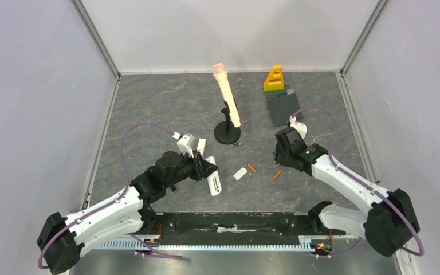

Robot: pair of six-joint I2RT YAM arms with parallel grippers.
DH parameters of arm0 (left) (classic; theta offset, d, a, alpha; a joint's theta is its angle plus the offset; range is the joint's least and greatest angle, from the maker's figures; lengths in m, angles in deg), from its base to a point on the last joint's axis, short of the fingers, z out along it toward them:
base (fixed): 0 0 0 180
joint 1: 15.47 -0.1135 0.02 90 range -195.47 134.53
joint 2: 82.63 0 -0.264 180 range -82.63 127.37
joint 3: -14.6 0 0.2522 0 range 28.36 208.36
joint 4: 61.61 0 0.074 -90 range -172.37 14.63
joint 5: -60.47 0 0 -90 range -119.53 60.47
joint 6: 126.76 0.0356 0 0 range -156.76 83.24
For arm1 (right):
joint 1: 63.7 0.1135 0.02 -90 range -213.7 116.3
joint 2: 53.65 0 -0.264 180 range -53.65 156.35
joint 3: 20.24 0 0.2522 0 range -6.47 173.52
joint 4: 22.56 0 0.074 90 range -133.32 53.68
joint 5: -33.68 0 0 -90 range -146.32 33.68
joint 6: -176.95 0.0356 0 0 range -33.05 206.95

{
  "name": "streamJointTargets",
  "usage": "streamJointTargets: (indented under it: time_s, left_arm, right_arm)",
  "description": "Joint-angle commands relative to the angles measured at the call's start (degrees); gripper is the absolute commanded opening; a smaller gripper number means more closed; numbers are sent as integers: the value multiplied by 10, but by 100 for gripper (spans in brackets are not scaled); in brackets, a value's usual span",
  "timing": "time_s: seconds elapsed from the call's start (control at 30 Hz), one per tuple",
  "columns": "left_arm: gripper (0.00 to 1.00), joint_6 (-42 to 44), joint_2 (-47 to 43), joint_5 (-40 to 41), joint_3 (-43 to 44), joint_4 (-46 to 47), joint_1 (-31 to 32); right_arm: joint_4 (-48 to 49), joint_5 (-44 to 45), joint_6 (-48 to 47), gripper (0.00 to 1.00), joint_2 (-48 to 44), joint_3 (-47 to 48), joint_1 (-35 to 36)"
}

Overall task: Load the batteries into the remote control
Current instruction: Adjust the battery at the center of the board, then pick up the battery from the center of the board.

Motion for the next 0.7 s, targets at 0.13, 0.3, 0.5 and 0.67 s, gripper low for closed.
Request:
streamJointTargets:
  time_s: [0.13, 0.3, 0.5, 0.67]
  left_arm:
    - [2, 22, -6, 3, 32, 0, 1]
    - [2, 34, -1, 3, 49, -7, 0]
    - [2, 44, 9, 7, 73, -19, -2]
    - [2, 38, 24, 8, 85, -17, -9]
  right_arm:
    - [-12, -137, -476, 41, -83, 29, 4]
    - [-12, -119, -630, 45, -96, 1, 12]
    - [19, -215, -797, 47, -42, -12, 15]
    - [21, -236, -869, 46, 30, 3, 15]
